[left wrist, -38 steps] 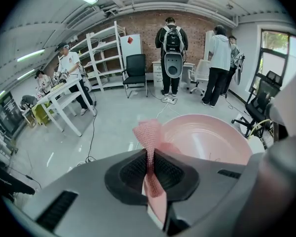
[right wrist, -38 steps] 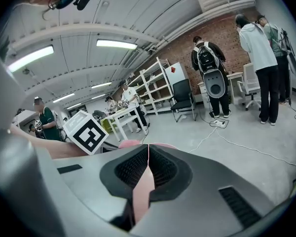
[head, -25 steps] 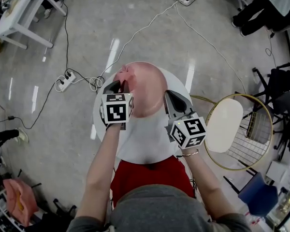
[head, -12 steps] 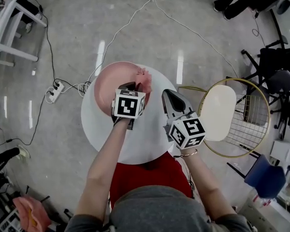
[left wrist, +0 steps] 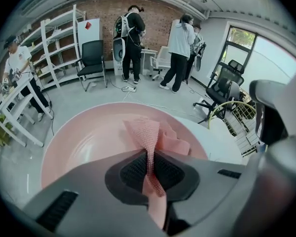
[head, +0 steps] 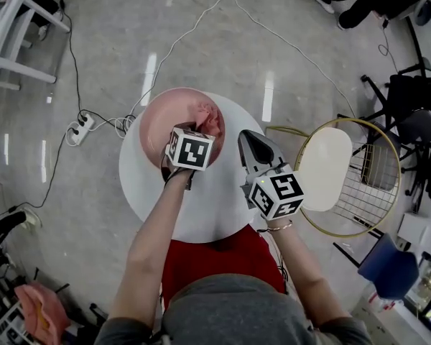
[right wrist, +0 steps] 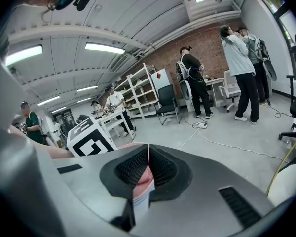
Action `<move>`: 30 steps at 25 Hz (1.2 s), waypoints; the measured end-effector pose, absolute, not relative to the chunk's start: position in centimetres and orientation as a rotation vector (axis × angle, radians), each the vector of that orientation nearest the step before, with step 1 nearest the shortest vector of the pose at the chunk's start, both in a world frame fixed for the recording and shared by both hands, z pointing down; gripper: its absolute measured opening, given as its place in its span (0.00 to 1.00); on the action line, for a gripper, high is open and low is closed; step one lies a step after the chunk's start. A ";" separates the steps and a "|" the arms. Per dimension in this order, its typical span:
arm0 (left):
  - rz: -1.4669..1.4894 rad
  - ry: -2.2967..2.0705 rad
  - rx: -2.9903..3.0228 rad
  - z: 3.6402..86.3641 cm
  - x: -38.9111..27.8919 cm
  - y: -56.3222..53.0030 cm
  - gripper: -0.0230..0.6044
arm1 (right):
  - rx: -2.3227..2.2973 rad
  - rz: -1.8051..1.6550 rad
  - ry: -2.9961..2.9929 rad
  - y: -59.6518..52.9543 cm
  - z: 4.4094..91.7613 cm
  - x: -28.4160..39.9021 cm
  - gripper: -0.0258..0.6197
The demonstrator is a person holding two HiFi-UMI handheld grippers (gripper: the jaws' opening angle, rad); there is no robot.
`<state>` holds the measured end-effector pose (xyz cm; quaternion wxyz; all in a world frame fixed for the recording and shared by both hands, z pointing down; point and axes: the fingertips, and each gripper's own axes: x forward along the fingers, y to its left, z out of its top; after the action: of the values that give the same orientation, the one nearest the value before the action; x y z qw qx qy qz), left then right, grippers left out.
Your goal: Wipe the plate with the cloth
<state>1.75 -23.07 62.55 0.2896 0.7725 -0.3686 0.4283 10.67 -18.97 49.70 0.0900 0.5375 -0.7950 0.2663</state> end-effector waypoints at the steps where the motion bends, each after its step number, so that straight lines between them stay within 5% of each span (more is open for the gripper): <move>1: 1.148 -0.996 2.054 62.6 1.2 -23.2 0.09 | 1.585 0.791 -2.372 -19.1 49.7 10.3 0.09; 30: 1.345 -1.250 1.874 61.3 -13.0 -21.2 0.09 | 1.272 0.772 -2.499 -20.1 49.4 0.9 0.09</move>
<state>-12.99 -21.24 61.32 0.2561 0.6903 -0.4606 0.4957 0.87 -20.14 49.43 0.1163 0.4344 -0.8534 0.2636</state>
